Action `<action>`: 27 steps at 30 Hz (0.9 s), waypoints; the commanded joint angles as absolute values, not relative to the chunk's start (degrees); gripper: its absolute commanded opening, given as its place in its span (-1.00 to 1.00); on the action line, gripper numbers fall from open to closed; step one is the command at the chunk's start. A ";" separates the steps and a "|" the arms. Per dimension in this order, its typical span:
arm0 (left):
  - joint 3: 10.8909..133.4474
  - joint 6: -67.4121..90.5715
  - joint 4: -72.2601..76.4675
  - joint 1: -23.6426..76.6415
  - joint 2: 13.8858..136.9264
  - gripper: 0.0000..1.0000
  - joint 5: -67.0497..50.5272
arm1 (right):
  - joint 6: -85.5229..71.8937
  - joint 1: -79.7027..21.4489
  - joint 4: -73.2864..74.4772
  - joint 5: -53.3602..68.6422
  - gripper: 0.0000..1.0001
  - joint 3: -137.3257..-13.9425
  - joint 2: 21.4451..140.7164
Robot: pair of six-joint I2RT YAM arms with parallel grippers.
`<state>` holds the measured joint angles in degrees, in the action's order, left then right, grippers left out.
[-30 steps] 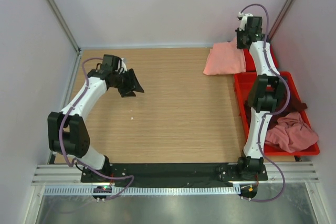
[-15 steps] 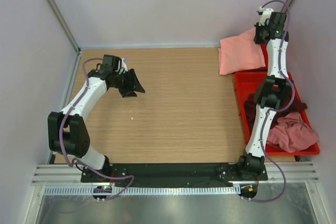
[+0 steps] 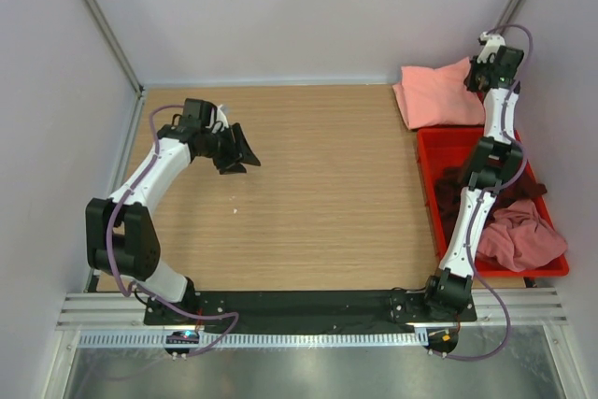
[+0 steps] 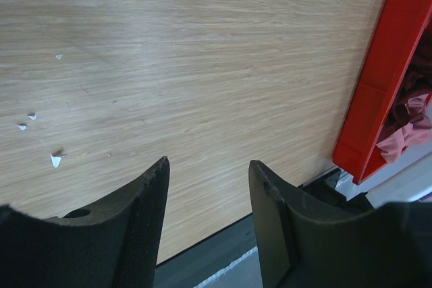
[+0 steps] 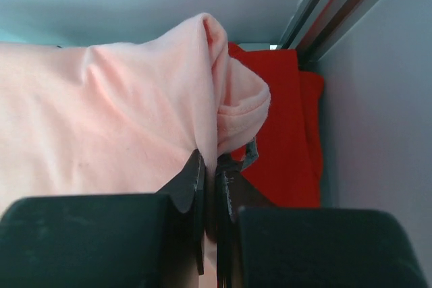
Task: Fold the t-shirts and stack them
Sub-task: Neatly place the folded tshirt to the corner
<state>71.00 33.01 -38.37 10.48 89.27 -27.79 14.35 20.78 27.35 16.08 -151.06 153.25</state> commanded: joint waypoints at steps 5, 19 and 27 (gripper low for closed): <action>70.84 33.49 -36.48 10.37 89.56 0.04 -29.36 | 10.90 22.41 13.80 16.00 -0.98 -153.90 155.65; 70.58 33.58 -36.21 10.28 89.21 0.04 -29.36 | 9.67 23.91 12.22 13.27 -0.98 -145.99 147.48; 70.66 33.49 -36.30 10.20 89.74 0.03 -29.71 | 8.44 24.35 9.49 9.50 -0.98 -144.84 147.04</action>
